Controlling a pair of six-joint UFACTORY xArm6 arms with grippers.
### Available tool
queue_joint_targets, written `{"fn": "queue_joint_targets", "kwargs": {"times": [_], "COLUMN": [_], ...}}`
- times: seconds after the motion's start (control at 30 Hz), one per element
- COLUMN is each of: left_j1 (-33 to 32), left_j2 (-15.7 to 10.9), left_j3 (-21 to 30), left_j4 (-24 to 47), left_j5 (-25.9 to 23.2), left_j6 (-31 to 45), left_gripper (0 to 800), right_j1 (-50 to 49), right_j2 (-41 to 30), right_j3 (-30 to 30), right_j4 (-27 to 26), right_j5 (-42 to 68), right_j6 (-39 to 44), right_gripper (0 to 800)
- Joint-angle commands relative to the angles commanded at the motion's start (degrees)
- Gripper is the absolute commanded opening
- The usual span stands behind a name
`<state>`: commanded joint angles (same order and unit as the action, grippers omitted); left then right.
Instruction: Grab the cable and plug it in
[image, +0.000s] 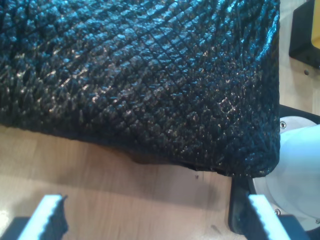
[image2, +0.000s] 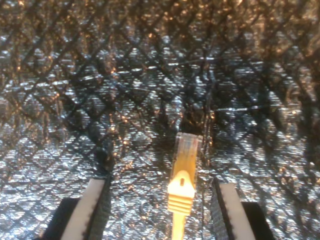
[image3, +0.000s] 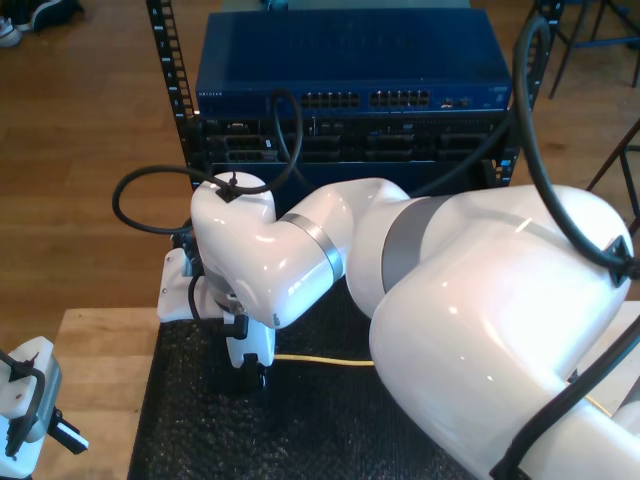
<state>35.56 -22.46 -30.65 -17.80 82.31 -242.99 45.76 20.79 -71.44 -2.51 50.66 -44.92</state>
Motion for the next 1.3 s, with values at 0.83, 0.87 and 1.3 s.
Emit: {"fn": "queue_joint_targets", "kwargs": {"times": [0.83, 0.87, 1.3], "left_j1": [0.09, 0.09, 0.09], "left_j2": [0.0, 0.0, 0.0], "left_j3": [-0.09, -0.09, -0.18], "left_j4": [0.0, 0.0, 0.0], "left_j5": [0.18, 0.18, 0.18], "left_j6": [0.0, 0.0, 0.09], "left_gripper": [800, 800, 800], "right_j1": [-0.09, 0.0, 0.0], "right_j2": [-0.09, 0.0, -0.09], "right_j3": [0.26, 0.26, 0.35], "right_j4": [-2.99, -2.99, -2.99], "right_j5": [0.0, 0.0, 0.09], "right_j6": [1.93, 1.93, 2.02], "right_gripper": [350, 343, 310]}}
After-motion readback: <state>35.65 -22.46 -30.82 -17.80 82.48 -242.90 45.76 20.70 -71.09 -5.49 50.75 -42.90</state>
